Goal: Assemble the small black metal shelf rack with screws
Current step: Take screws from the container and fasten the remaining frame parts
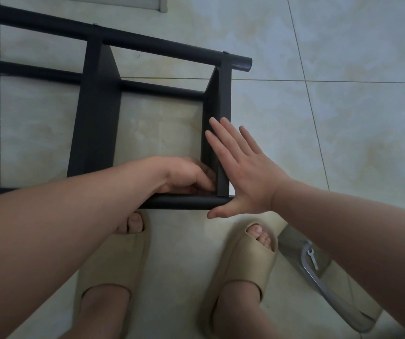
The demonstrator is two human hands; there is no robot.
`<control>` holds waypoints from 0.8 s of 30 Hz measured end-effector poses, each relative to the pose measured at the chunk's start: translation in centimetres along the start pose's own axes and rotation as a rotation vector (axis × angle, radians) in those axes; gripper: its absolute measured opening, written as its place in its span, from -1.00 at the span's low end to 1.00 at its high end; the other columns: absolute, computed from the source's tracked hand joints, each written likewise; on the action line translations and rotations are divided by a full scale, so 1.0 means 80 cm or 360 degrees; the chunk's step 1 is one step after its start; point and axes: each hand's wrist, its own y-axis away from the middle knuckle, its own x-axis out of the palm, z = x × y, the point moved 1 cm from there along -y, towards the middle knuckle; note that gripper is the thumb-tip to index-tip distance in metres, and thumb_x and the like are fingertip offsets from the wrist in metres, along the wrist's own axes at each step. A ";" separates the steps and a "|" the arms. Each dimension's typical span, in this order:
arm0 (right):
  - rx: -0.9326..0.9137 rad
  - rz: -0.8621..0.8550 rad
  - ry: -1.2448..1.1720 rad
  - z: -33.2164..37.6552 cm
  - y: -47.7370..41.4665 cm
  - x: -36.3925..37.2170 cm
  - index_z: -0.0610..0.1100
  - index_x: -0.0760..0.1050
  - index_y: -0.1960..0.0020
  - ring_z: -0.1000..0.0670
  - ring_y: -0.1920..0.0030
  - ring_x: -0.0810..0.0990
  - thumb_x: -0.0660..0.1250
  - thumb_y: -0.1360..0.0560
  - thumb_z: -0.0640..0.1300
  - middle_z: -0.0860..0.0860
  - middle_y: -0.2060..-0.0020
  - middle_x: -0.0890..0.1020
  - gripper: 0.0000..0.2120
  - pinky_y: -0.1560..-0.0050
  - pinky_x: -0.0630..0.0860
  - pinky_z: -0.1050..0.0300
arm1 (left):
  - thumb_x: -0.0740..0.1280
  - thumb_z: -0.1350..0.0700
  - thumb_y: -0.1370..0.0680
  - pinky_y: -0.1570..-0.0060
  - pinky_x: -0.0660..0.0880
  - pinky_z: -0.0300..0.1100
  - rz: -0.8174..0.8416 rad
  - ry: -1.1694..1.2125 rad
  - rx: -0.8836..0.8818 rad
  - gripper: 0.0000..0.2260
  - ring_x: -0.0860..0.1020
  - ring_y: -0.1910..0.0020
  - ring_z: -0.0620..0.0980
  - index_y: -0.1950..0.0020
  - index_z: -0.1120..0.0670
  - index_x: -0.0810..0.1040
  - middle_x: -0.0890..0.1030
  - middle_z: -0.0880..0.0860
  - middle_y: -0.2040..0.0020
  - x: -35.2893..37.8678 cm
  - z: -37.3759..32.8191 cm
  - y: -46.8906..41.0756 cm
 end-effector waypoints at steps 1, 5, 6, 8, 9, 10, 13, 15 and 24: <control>-0.0001 0.0001 -0.0003 0.000 0.000 0.000 -0.25 -0.12 -0.65 -0.15 -0.63 -0.24 0.13 -0.27 0.66 -0.16 -0.64 -0.15 0.31 -0.59 -0.06 -0.29 | 0.25 0.41 -0.52 0.12 0.54 -0.11 0.0036 -0.0002 -0.0015 -0.63 0.62 0.27 0.04 0.33 0.08 0.70 0.63 0.11 0.29 0.001 0.000 0.000; 0.0001 0.0019 0.0000 -0.001 -0.002 0.000 -0.25 -0.11 -0.65 -0.15 -0.63 -0.24 0.13 -0.26 0.66 -0.16 -0.64 -0.15 0.31 -0.59 -0.09 -0.28 | 0.25 0.28 -0.57 0.19 0.53 -0.17 0.0127 -0.0094 -0.0084 -0.62 0.64 0.27 -0.01 0.35 0.04 0.71 0.68 0.06 0.27 0.002 -0.002 0.001; 0.0001 0.0024 0.0008 -0.002 -0.004 -0.001 -0.25 -0.12 -0.65 -0.15 -0.63 -0.25 0.14 -0.26 0.66 -0.16 -0.64 -0.15 0.31 -0.59 -0.09 -0.28 | 0.25 0.31 -0.56 0.23 0.54 -0.19 0.0111 -0.0111 -0.0074 -0.61 0.64 0.30 -0.02 0.37 0.04 0.71 0.67 0.06 0.29 0.000 -0.003 0.001; -0.0002 0.0029 0.0019 -0.003 -0.010 -0.003 -0.24 -0.12 -0.65 -0.15 -0.63 -0.25 0.14 -0.26 0.66 -0.16 -0.64 -0.15 0.31 -0.59 -0.10 -0.27 | 0.24 0.36 -0.54 0.29 0.54 -0.22 0.0069 -0.0141 -0.0040 -0.59 0.64 0.34 -0.03 0.38 0.04 0.71 0.66 0.07 0.33 -0.004 -0.007 0.001; -0.0004 0.0028 0.0024 -0.005 -0.013 -0.004 -0.24 -0.12 -0.65 -0.15 -0.63 -0.25 0.14 -0.26 0.66 -0.16 -0.64 -0.16 0.32 -0.59 -0.11 -0.27 | 0.25 0.37 -0.53 0.31 0.55 -0.22 0.0044 -0.0141 -0.0027 -0.60 0.64 0.34 -0.02 0.38 0.05 0.70 0.65 0.08 0.33 -0.007 -0.009 0.001; -0.0007 0.0026 0.0026 -0.005 -0.016 -0.004 -0.24 -0.12 -0.65 -0.15 -0.63 -0.25 0.14 -0.26 0.67 -0.16 -0.64 -0.16 0.32 -0.59 -0.12 -0.27 | 0.26 0.39 -0.52 0.32 0.55 -0.22 0.0017 -0.0132 -0.0015 -0.62 0.64 0.34 -0.01 0.38 0.07 0.69 0.65 0.09 0.33 -0.010 -0.011 0.001; -0.0026 0.0006 0.0015 -0.007 -0.021 -0.005 -0.25 -0.11 -0.65 -0.16 -0.63 -0.24 0.15 -0.26 0.66 -0.17 -0.64 -0.15 0.31 -0.60 -0.13 -0.25 | 0.28 0.42 -0.50 0.23 0.57 -0.16 -0.0061 -0.0138 0.0024 -0.74 0.62 0.26 0.09 0.26 0.15 0.66 0.62 0.18 0.26 -0.017 -0.013 0.001; -0.0038 -0.0004 0.0007 -0.009 -0.024 -0.005 -0.26 -0.09 -0.64 -0.17 -0.63 -0.23 0.16 -0.27 0.65 -0.17 -0.64 -0.14 0.31 -0.60 -0.13 -0.24 | 0.29 0.43 -0.49 0.15 0.53 -0.11 -0.0094 -0.0163 0.0057 -0.84 0.59 0.20 0.14 0.15 0.21 0.59 0.59 0.20 0.21 -0.018 -0.014 0.001; -0.0091 0.0003 0.0043 -0.020 -0.037 -0.010 -0.26 -0.09 -0.64 -0.18 -0.63 -0.20 0.16 -0.27 0.65 -0.19 -0.63 -0.12 0.31 -0.60 -0.11 -0.23 | 0.23 0.45 -0.53 0.21 0.59 -0.17 -0.0047 -0.0084 0.0132 -0.82 0.64 0.24 0.05 0.06 0.23 0.56 0.63 0.17 0.21 -0.024 -0.025 -0.002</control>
